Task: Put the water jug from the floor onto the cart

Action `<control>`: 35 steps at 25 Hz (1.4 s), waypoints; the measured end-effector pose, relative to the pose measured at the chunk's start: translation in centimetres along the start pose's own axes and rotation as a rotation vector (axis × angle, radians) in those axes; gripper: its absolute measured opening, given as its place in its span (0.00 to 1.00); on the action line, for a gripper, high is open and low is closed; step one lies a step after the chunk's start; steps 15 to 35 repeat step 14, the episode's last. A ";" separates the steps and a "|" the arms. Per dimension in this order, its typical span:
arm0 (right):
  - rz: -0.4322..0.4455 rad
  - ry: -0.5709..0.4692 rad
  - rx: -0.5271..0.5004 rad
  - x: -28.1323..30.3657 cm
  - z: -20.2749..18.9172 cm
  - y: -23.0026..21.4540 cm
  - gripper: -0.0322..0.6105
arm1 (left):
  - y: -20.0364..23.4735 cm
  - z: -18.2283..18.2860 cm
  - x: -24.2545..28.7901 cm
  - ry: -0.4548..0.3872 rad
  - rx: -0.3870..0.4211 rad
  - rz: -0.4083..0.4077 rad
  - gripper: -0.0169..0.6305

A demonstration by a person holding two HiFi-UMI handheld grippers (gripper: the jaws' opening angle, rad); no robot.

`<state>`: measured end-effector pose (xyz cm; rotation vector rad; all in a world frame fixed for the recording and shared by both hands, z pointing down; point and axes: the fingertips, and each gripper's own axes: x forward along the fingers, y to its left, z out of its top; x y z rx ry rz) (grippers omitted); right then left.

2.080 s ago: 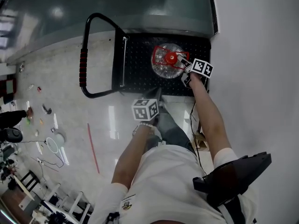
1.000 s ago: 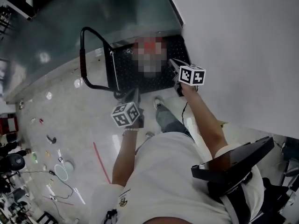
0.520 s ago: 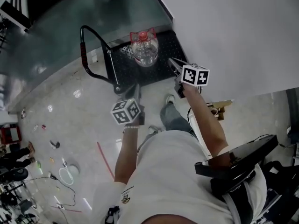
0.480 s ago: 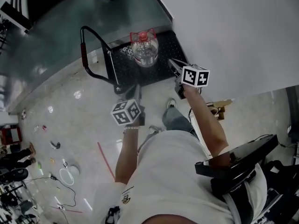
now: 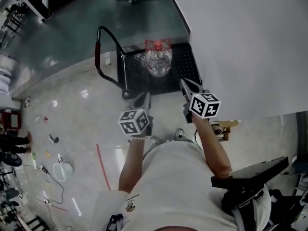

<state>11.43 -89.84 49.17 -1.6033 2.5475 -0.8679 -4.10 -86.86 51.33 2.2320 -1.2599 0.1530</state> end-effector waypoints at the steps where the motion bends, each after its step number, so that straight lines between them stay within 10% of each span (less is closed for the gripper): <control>1: 0.002 0.000 -0.004 0.0 -0.2 -0.4 0.07 | -0.2 -0.1 0.5 -0.001 0.015 0.002 0.03; 35: 0.028 0.054 0.059 -4.9 -1.8 0.4 0.07 | -4.7 -2.1 -3.2 0.007 0.025 0.004 0.03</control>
